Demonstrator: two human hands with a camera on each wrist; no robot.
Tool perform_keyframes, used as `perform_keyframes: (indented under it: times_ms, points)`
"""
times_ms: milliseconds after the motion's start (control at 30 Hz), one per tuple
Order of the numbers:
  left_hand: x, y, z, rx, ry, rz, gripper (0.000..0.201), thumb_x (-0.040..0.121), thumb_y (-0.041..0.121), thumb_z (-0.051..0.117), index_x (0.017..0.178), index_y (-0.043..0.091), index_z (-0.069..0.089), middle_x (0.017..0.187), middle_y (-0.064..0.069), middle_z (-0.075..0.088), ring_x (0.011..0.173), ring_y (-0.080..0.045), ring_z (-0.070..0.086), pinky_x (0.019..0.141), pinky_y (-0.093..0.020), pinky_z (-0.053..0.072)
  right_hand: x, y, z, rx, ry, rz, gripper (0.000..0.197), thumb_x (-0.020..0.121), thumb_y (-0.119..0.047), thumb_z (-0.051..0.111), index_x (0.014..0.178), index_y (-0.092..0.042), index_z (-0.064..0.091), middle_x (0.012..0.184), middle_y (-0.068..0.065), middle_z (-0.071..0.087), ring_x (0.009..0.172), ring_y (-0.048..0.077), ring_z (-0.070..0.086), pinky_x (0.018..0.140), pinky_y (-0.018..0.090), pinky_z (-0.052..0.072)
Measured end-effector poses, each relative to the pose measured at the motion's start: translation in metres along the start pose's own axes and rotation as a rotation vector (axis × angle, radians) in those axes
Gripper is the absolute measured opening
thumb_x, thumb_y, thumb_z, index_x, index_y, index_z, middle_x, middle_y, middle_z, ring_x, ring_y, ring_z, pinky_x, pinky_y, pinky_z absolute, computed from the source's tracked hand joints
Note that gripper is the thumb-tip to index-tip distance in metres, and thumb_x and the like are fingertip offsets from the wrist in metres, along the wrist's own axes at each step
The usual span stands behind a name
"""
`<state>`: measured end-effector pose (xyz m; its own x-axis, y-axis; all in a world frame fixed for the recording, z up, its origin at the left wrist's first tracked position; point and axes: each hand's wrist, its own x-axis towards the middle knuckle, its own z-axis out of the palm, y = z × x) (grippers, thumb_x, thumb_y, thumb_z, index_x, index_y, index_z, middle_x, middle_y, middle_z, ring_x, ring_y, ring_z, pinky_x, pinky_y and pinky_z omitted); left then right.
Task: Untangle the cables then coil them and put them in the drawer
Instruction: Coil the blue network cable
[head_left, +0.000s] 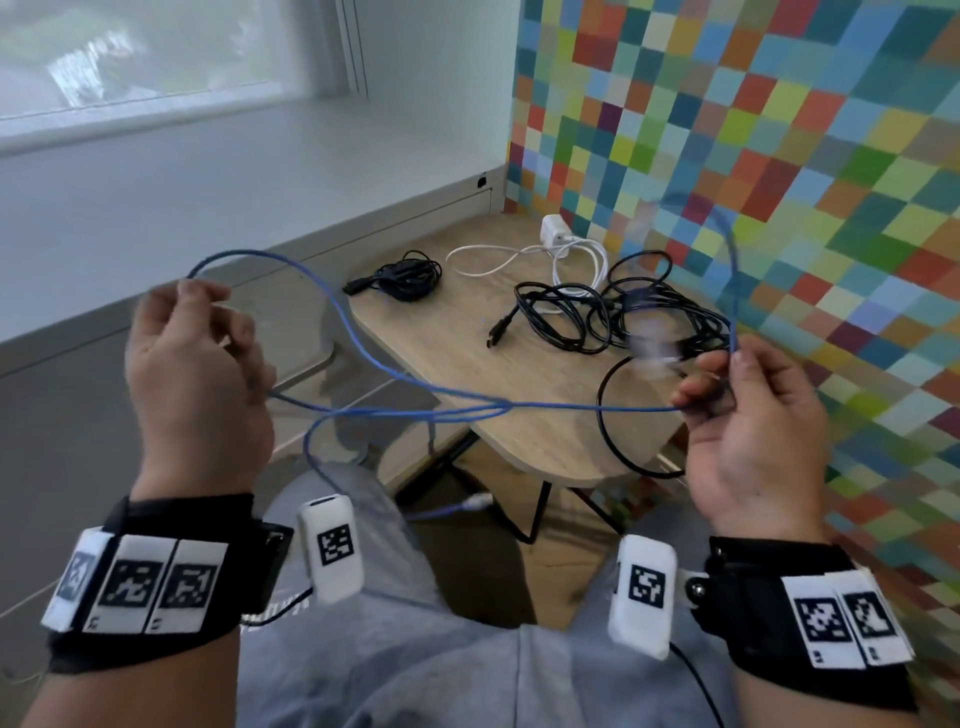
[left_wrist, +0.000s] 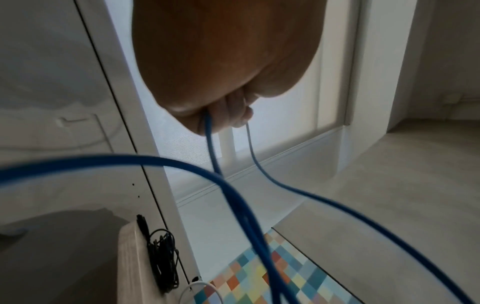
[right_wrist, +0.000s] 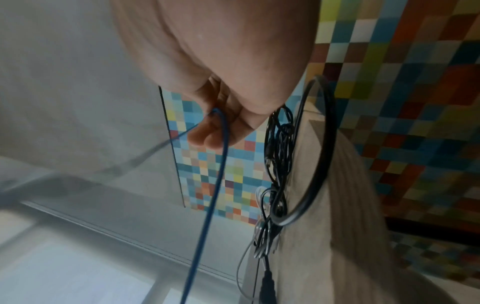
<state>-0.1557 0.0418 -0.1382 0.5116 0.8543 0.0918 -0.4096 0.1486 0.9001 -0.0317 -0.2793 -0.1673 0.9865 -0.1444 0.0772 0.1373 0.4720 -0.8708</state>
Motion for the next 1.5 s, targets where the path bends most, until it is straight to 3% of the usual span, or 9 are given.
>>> perform_keyframes:
  times_ms: [133, 400, 567, 733, 867, 1000, 1167, 1333, 1500]
  points:
    - [-0.004, -0.003, 0.004, 0.014, -0.015, 0.035, 0.022, 0.107, 0.022, 0.045, 0.087, 0.023, 0.055, 0.061, 0.000, 0.046, 0.045, -0.013, 0.027, 0.044, -0.024, 0.018, -0.003, 0.002, 0.003, -0.031, -0.041, 0.019, 0.029, 0.109, -0.014, 0.045, 0.123, -0.016, 0.071, 0.073, 0.000, 0.051, 0.054, 0.016, 0.043, 0.056, 0.028, 0.047]
    - [-0.026, -0.005, 0.021, 0.095, -0.409, 0.023, 0.045, 0.103, 0.027, 0.049, 0.067, 0.020, 0.075, 0.070, -0.003, 0.064, 0.058, -0.019, 0.050, 0.054, -0.029, 0.042, -0.019, -0.004, 0.015, -0.064, -0.224, 0.016, 0.029, 0.111, -0.016, 0.041, 0.108, -0.017, 0.070, 0.066, -0.001, 0.033, 0.049, 0.013, 0.028, 0.050, 0.027, 0.038]
    - [-0.037, -0.002, 0.021, 0.089, -0.689, 0.026, 0.029, 0.090, 0.043, 0.071, 0.099, 0.017, 0.079, 0.076, -0.011, 0.063, 0.066, -0.026, 0.055, 0.066, -0.034, 0.046, -0.027, -0.004, 0.022, -0.090, -0.376, -0.019, 0.028, 0.110, -0.013, 0.042, 0.111, -0.014, 0.069, 0.066, 0.000, 0.038, 0.049, 0.015, 0.032, 0.048, 0.028, 0.043]
    - [-0.052, 0.002, 0.034, 0.105, -0.745, 0.028, 0.026, 0.095, 0.020, 0.063, 0.118, 0.026, 0.075, 0.076, -0.011, 0.066, 0.059, -0.027, 0.056, 0.061, -0.029, 0.052, -0.039, -0.001, 0.027, -0.213, -0.581, -0.014, 0.009, 0.094, -0.025, 0.068, 0.100, -0.025, 0.074, 0.069, 0.001, 0.053, 0.049, 0.016, 0.045, 0.052, 0.035, 0.051]
    - [-0.063, 0.003, 0.042, 0.124, -0.805, 0.059, 0.028, 0.099, 0.017, 0.058, 0.122, 0.023, 0.073, 0.076, -0.011, 0.068, 0.060, -0.026, 0.060, 0.062, -0.029, 0.053, -0.045, 0.003, 0.030, -0.449, -0.648, -0.026, 0.041, 0.073, -0.024, 0.086, 0.111, -0.027, 0.070, 0.071, 0.002, 0.049, 0.052, 0.024, 0.054, 0.051, 0.037, 0.055]
    - [-0.072, 0.003, 0.046, 0.061, -0.897, 0.066, 0.028, 0.103, 0.020, 0.059, 0.128, 0.017, 0.070, 0.082, -0.012, 0.068, 0.070, -0.027, 0.061, 0.073, -0.035, 0.052, -0.050, 0.008, 0.032, -0.542, -0.752, 0.169, 0.059, 0.074, -0.027, 0.086, 0.129, -0.031, 0.067, 0.077, 0.004, 0.051, 0.055, 0.024, 0.059, 0.057, 0.038, 0.058]
    - [-0.077, 0.004, 0.053, 0.033, -0.919, 0.093, 0.036, 0.101, 0.029, 0.060, 0.133, 0.014, 0.066, 0.097, -0.014, 0.068, 0.085, -0.028, 0.061, 0.086, -0.038, 0.050, -0.056, 0.006, 0.034, -0.609, -0.901, 0.167, 0.005, 0.091, -0.020, 0.079, 0.095, -0.021, 0.080, 0.081, 0.009, 0.069, 0.068, 0.017, 0.064, 0.067, 0.030, 0.055]
    - [-0.064, 0.006, 0.045, 0.321, -0.820, 0.124, 0.028, 0.097, 0.020, 0.062, 0.124, 0.020, 0.071, 0.093, -0.004, 0.074, 0.091, -0.016, 0.067, 0.093, -0.033, 0.055, -0.053, 0.004, 0.033, -0.445, -0.809, 0.154, 0.022, 0.099, -0.030, 0.060, 0.080, -0.022, 0.066, 0.070, 0.008, 0.061, 0.064, 0.029, 0.064, 0.066, 0.041, 0.056]
    - [-0.039, 0.006, 0.028, 0.588, -0.653, 0.254, 0.026, 0.085, 0.028, 0.077, 0.109, 0.036, 0.077, 0.105, 0.001, 0.075, 0.100, -0.015, 0.070, 0.098, -0.052, 0.055, -0.047, -0.001, 0.033, -0.111, -0.639, 0.243, 0.024, 0.101, -0.026, 0.051, 0.082, -0.013, 0.054, 0.066, 0.005, 0.050, 0.050, 0.025, 0.050, 0.051, 0.038, 0.053]
